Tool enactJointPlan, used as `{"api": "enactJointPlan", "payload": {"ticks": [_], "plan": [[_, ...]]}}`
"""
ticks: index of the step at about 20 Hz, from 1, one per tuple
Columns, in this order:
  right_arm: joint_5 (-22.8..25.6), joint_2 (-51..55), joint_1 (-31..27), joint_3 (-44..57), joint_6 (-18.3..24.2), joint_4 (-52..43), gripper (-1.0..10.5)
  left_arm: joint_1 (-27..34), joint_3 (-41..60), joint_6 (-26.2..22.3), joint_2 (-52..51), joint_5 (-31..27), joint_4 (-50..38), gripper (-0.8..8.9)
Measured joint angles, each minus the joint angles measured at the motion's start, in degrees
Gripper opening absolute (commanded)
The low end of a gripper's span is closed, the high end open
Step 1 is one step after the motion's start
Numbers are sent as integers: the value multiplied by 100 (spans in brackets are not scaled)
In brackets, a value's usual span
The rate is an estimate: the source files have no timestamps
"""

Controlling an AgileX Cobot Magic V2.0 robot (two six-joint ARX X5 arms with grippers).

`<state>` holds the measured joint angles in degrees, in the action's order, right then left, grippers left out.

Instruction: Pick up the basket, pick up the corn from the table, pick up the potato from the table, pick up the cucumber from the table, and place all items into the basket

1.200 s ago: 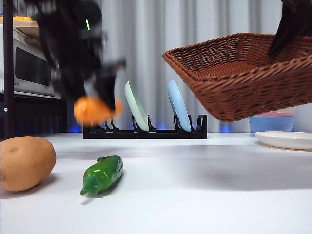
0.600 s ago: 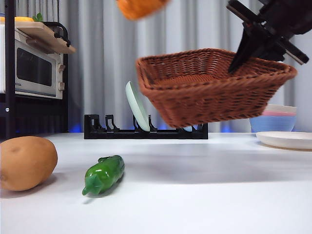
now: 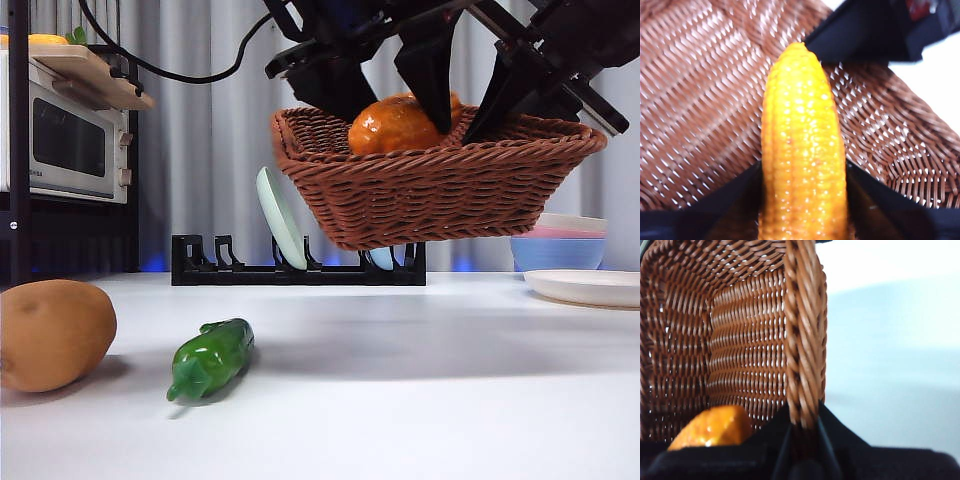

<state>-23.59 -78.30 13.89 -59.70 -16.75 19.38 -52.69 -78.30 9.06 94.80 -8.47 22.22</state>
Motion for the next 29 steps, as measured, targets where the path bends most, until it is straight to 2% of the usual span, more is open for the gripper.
{"api": "enactJointPlan", "payload": {"ticks": [5, 8, 10, 13, 17, 18, 23, 25, 29], "plan": [[0, -2, 0, 0, -2, 2, -17, 0, 2, 0, -164, -20, 262, 499], [2, -2, 0, 0, -2, 4, -17, 0, 2, -2, -1012, -404, 970, 499], [0, -2, 0, 0, -2, 7, -17, 0, -2, -2, -1808, -787, 1694, 498], [2, -2, 0, 0, 0, 4, -17, 68, -2, 160, -2804, -789, 2975, 498], [2, -2, 0, 0, 0, 4, -17, 254, 0, 719, -3108, -846, 4922, 503], [0, -2, 0, 0, 0, 7, -17, 254, 50, 846, -3080, -890, 5119, 504], [2, -2, -2, 0, 4, 7, -17, 256, 1080, 1434, -3077, -881, 4450, 546], [2, 0, -2, 0, 4, 9, -17, 389, 1635, 1580, -3069, -535, 4052, 546], [2, 0, -2, 0, 7, 11, -17, 1071, 2479, 1655, -2975, 173, 3045, 546]]}}
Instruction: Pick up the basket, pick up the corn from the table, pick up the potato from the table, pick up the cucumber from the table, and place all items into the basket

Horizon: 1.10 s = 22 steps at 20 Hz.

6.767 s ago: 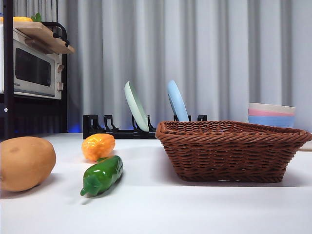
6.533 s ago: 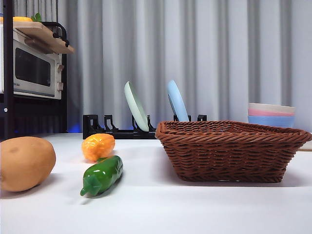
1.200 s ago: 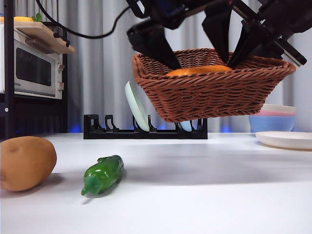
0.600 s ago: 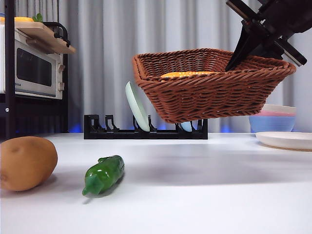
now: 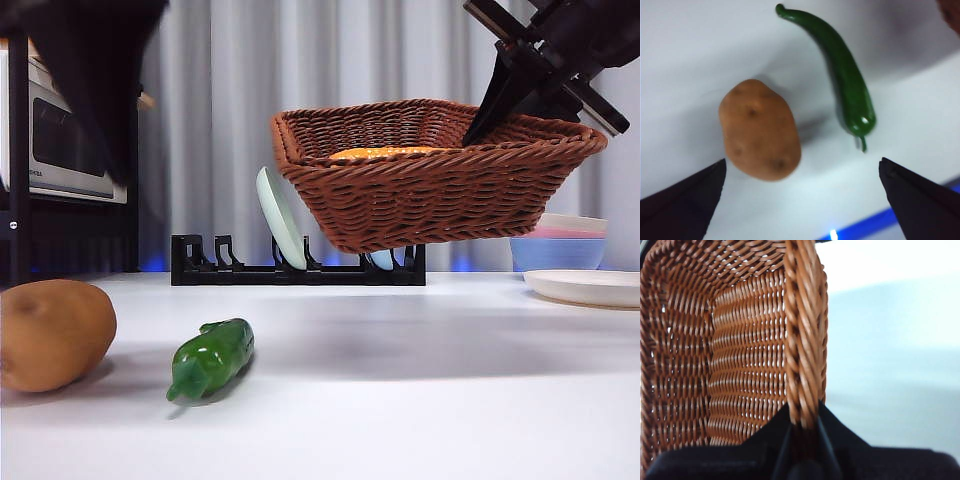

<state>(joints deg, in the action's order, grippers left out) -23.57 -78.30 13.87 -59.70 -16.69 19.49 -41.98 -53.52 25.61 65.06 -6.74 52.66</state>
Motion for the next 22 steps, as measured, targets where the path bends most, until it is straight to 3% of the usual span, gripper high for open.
{"api": "enactJointPlan", "payload": {"ticks": [5, 11, 12, 13, 14, 18, 22], "plan": [[-2, 0, 0, 0, 2, 0, -17, 726, 177, -203, 697, 236, -603, 545], [0, -2, 0, 0, 9, 0, -17, 898, 177, -459, 1762, 407, -1088, 525], [0, -2, 0, 0, 9, 2, -17, 898, 177, -485, 1878, 404, -1091, 421], [0, -2, 0, 0, 11, 2, -17, 898, 177, -509, 1941, 400, -1088, 257], [0, 0, 0, 0, 13, 2, -17, 898, 177, -553, 1969, 400, -1086, 28], [-2, -2, 0, 0, 15, 2, -17, 898, 168, -922, 1952, 402, -1001, -8], [0, 0, 0, 0, 15, 4, -17, 898, -310, -1565, 1480, 1054, 326, -8]]}}
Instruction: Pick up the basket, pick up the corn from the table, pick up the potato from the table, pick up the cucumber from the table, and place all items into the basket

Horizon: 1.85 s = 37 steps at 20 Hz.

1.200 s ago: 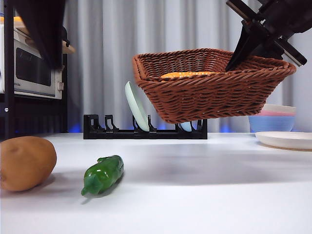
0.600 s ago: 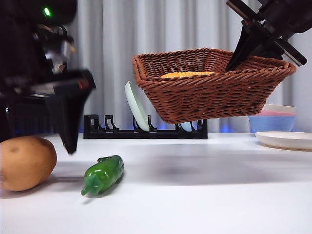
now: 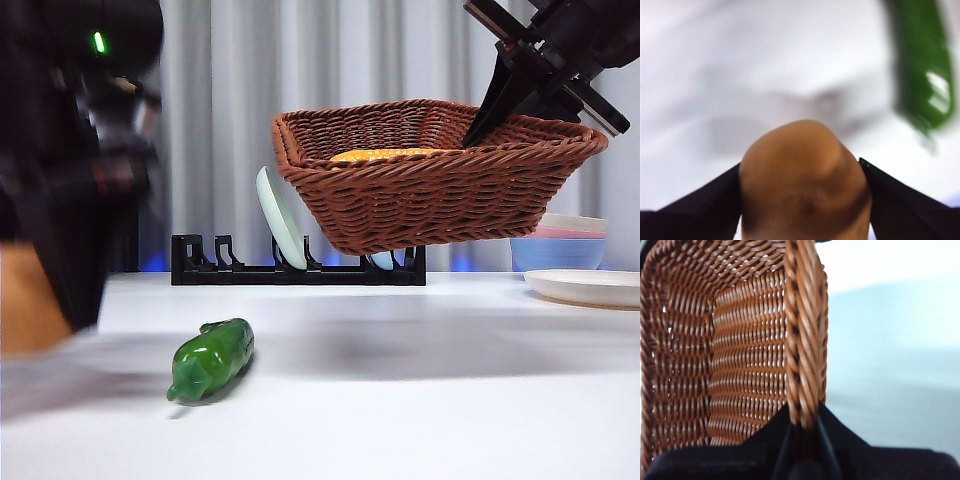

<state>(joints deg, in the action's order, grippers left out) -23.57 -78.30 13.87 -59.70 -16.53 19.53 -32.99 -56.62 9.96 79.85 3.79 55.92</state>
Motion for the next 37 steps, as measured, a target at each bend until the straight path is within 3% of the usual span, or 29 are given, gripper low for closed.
{"api": "enactJointPlan", "payload": {"ticks": [4, 6, 8, 12, 17, 21, 22, 24, 33, 37], "plan": [[0, -2, 0, 0, 0, -2, -17, 0, -1274, -885, -1093, 1401, 1298, -8], [0, -2, 0, 0, 0, -2, -17, -2, -1915, -946, -1475, 1495, 846, -8], [0, -2, 11, 0, 0, -2, -17, -11, -2297, -741, -1648, 1486, -205, -8], [0, 0, 125, 0, 0, 0, -17, -334, -2328, -319, -1165, 1040, -2031, -8], [7, 0, 297, 0, 0, 0, -17, -898, -2319, -245, 216, 225, -2734, -8], [7, 0, 306, 0, -2, 2, -17, -1078, -2312, -247, 979, -223, -2706, 34], [7, 0, 306, 0, 0, 2, -17, -1086, -2308, -247, 1047, -243, -2695, 152], [9, -2, 306, 0, 0, 7, -17, -1095, -2297, -247, 1056, -262, -2688, 479], [13, 0, 306, 0, 0, 9, -17, -1106, -2297, -243, 984, -256, -2529, 503], [13, -2, 280, 0, 0, 0, -17, -1117, -2437, -243, 111, -426, -1386, 503]]}}
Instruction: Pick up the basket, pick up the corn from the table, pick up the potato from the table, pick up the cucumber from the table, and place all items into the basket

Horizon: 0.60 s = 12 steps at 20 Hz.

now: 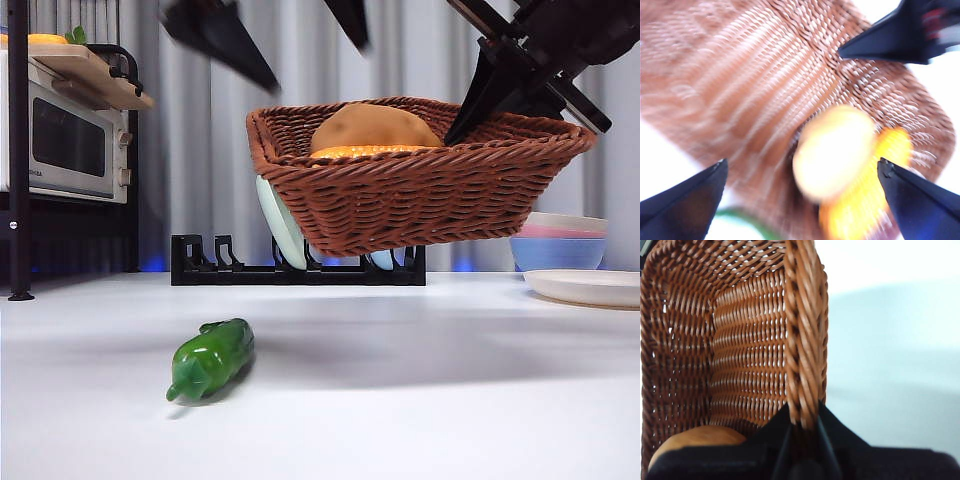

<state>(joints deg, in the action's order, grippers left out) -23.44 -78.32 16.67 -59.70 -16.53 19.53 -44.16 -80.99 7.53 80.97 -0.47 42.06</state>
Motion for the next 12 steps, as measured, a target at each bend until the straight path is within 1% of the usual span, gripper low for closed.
{"api": "enactJointPlan", "payload": {"ticks": [4, 6, 8, 10, 12], "plan": [[-11, 2, -146, 0, 0, -33, -17, -39, -120, 118, -1366, -50, 1248, 502], [-4, 0, -234, 0, 0, -111, -17, -39, -120, 264, -1681, -55, 2065, 502], [-9, 2, -328, 0, -2, -264, -17, -61, -81, 420, -1687, -72, 2647, 502], [-13, 2, -442, 0, -20, -297, -17, -212, 282, 638, -1659, -87, 2555, 502], [-13, 0, -577, 0, -22, -297, -17, -326, 909, 901, -1657, -87, 2063, 502]]}}
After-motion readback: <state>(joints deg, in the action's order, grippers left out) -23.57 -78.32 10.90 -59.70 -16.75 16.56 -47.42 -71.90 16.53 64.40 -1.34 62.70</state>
